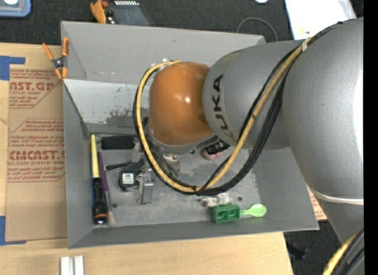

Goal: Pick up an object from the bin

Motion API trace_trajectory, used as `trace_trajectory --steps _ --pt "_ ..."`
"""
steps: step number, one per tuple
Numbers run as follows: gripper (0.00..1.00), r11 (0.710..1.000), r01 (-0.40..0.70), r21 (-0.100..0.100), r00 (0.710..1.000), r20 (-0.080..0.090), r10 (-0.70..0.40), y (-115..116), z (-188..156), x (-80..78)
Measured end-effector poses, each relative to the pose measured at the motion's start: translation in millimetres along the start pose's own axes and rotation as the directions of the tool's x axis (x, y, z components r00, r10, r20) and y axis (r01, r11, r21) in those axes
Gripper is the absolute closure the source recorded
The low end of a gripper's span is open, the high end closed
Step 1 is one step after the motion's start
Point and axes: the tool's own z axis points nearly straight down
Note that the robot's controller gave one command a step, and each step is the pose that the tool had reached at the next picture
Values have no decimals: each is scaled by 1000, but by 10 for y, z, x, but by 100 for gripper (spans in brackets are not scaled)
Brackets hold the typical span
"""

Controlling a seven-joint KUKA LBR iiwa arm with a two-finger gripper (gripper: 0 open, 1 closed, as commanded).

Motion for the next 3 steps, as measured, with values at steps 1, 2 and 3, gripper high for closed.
trace_trajectory --steps 1,2,3 --pt "0 1000 0 0 1000 0 0 0 0 0" --pt "0 1000 6 -2 1000 7 -6 -497 532 -42" --pt "0 994 -110 -2 994 5 110 -710 880 -105"
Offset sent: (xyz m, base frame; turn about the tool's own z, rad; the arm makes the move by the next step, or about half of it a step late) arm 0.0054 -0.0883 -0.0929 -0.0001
